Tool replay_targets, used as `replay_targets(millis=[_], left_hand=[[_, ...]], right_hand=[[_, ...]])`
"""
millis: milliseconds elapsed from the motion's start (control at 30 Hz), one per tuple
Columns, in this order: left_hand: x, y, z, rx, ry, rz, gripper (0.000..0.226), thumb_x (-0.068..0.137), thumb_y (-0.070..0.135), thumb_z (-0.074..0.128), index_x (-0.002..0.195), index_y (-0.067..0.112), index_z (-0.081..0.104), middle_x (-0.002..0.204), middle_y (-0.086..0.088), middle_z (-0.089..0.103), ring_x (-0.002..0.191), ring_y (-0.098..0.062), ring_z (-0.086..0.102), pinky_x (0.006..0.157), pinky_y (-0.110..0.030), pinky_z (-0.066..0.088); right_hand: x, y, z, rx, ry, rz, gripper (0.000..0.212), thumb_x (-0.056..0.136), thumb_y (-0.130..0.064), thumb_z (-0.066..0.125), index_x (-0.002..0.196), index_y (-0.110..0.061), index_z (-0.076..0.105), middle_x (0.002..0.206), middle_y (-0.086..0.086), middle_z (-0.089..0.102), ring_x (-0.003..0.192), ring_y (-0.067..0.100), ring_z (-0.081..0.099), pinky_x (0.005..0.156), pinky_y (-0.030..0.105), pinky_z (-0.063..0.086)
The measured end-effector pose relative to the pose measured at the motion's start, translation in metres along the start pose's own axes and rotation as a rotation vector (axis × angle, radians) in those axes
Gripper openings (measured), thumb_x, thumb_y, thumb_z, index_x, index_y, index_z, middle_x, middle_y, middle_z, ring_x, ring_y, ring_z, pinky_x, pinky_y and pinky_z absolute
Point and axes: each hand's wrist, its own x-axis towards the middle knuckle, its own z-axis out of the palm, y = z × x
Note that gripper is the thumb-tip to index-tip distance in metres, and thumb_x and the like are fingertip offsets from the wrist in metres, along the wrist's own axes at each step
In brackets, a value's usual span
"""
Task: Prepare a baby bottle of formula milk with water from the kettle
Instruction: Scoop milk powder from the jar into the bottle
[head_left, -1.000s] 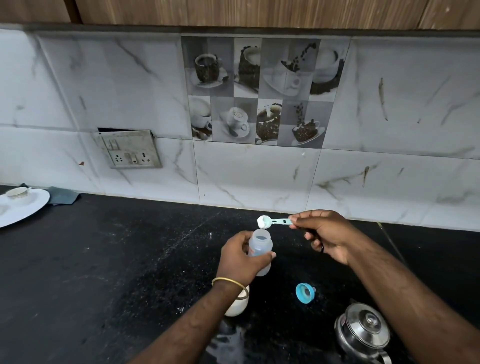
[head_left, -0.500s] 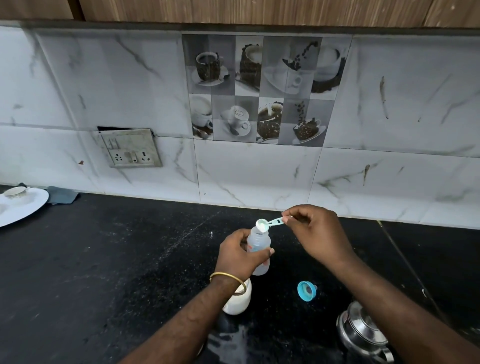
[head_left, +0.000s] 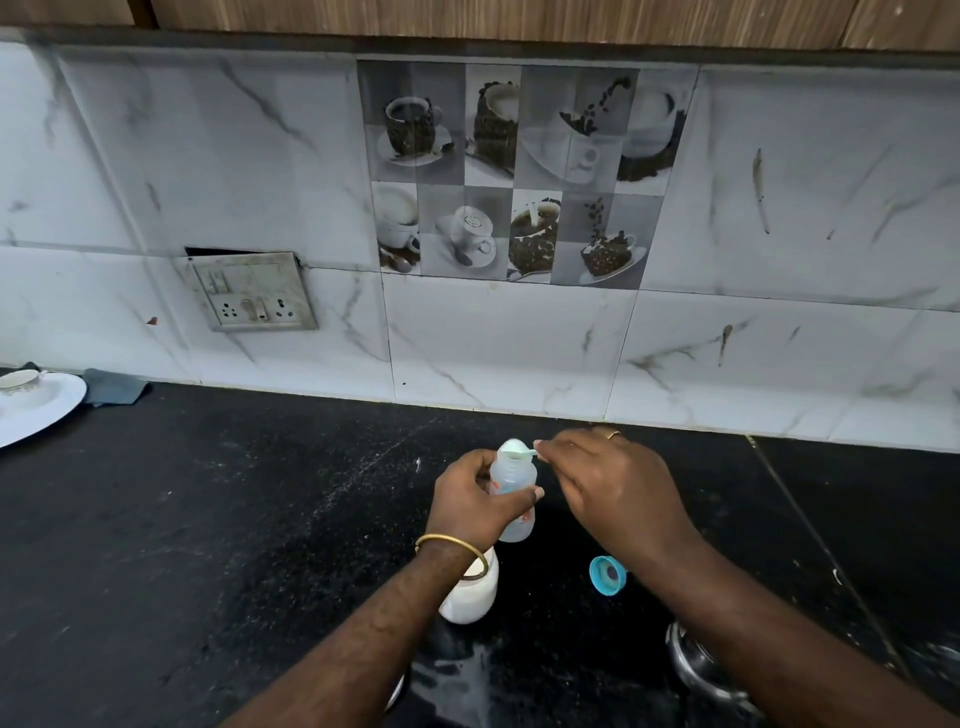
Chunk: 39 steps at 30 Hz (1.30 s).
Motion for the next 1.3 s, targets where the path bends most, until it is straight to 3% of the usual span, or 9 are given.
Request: replay_targets(millis=[167, 267, 333, 500, 633, 833, 1033, 1200, 1300], left_hand=[[0.001, 0.0, 0.0, -0.006, -0.006, -0.005, 0.041, 0.061, 0.024, 0.093, 0.094, 0.016, 0.071, 0.088, 0.002, 0.073, 0.079, -0.013, 0.069, 0.07, -0.022, 0.056], [0.002, -0.001, 0.0, 0.0, -0.011, -0.002, 0.04, 0.061, 0.025, 0.093, 0.094, 0.016, 0.072, 0.087, 0.002, 0.074, 0.08, -0.014, 0.071, 0.073, -0.027, 0.059], [0.002, -0.002, 0.001, 0.001, -0.014, -0.001, 0.042, 0.06, 0.026, 0.093, 0.095, 0.016, 0.072, 0.088, 0.001, 0.075, 0.081, -0.015, 0.072, 0.074, -0.029, 0.06], [0.0, 0.0, 0.003, -0.007, -0.014, 0.012, 0.042, 0.061, 0.024, 0.094, 0.096, 0.017, 0.071, 0.088, 0.003, 0.074, 0.079, -0.012, 0.07, 0.07, -0.019, 0.056], [0.0, 0.0, 0.004, 0.007, -0.018, 0.015, 0.043, 0.059, 0.026, 0.094, 0.096, 0.018, 0.071, 0.088, 0.003, 0.074, 0.082, -0.016, 0.071, 0.075, -0.03, 0.06], [-0.002, -0.002, 0.007, 0.013, -0.028, 0.018, 0.044, 0.058, 0.027, 0.094, 0.095, 0.018, 0.071, 0.09, 0.003, 0.074, 0.083, -0.017, 0.071, 0.078, -0.036, 0.06], [-0.004, 0.002, 0.008, -0.001, -0.042, 0.031, 0.043, 0.06, 0.024, 0.094, 0.096, 0.018, 0.071, 0.092, 0.002, 0.074, 0.086, -0.018, 0.07, 0.078, -0.033, 0.06], [-0.002, -0.001, 0.007, 0.002, -0.049, 0.031, 0.045, 0.058, 0.026, 0.094, 0.096, 0.018, 0.071, 0.091, 0.002, 0.074, 0.085, -0.018, 0.07, 0.077, -0.034, 0.06], [-0.001, -0.003, 0.005, 0.0, -0.052, 0.025, 0.045, 0.057, 0.027, 0.094, 0.095, 0.02, 0.072, 0.09, 0.004, 0.073, 0.083, -0.016, 0.07, 0.076, -0.032, 0.06]], right_hand=[[-0.003, 0.0, 0.001, -0.042, 0.005, -0.059, 0.027, 0.084, -0.018, 0.052, 0.095, -0.017, 0.076, 0.084, -0.002, 0.073, 0.064, 0.022, 0.065, 0.046, 0.033, 0.051], [-0.005, 0.002, 0.002, -0.063, -0.01, -0.064, 0.019, 0.079, -0.012, 0.068, 0.096, -0.017, 0.076, 0.085, -0.002, 0.073, 0.065, 0.022, 0.066, 0.047, 0.032, 0.051], [-0.006, 0.003, 0.001, -0.072, -0.015, -0.062, 0.02, 0.081, -0.015, 0.062, 0.095, -0.018, 0.076, 0.085, -0.002, 0.073, 0.065, 0.022, 0.065, 0.046, 0.031, 0.05], [-0.007, 0.003, -0.001, -0.066, -0.041, -0.027, 0.028, 0.083, -0.019, 0.049, 0.093, -0.019, 0.076, 0.082, -0.003, 0.072, 0.064, 0.022, 0.065, 0.045, 0.032, 0.05], [-0.008, 0.004, -0.004, -0.044, -0.044, -0.012, 0.026, 0.083, -0.017, 0.052, 0.093, -0.019, 0.075, 0.081, -0.003, 0.071, 0.064, 0.022, 0.065, 0.045, 0.032, 0.05], [-0.013, 0.007, -0.004, -0.035, -0.084, 0.024, 0.026, 0.071, -0.005, 0.079, 0.094, -0.018, 0.076, 0.083, -0.002, 0.073, 0.066, 0.023, 0.066, 0.046, 0.035, 0.052], [-0.017, 0.007, -0.009, -0.041, -0.048, 0.011, 0.022, 0.083, -0.016, 0.057, 0.093, -0.02, 0.076, 0.083, -0.003, 0.072, 0.066, 0.022, 0.067, 0.047, 0.033, 0.051], [-0.017, 0.007, -0.007, -0.036, -0.115, 0.056, 0.018, 0.083, -0.013, 0.061, 0.093, -0.02, 0.075, 0.083, -0.004, 0.071, 0.067, 0.023, 0.067, 0.049, 0.036, 0.053], [-0.013, 0.004, -0.009, 0.106, -0.088, 0.198, 0.015, 0.085, -0.014, 0.071, 0.096, -0.023, 0.075, 0.087, -0.007, 0.073, 0.073, 0.019, 0.069, 0.058, 0.035, 0.056]])
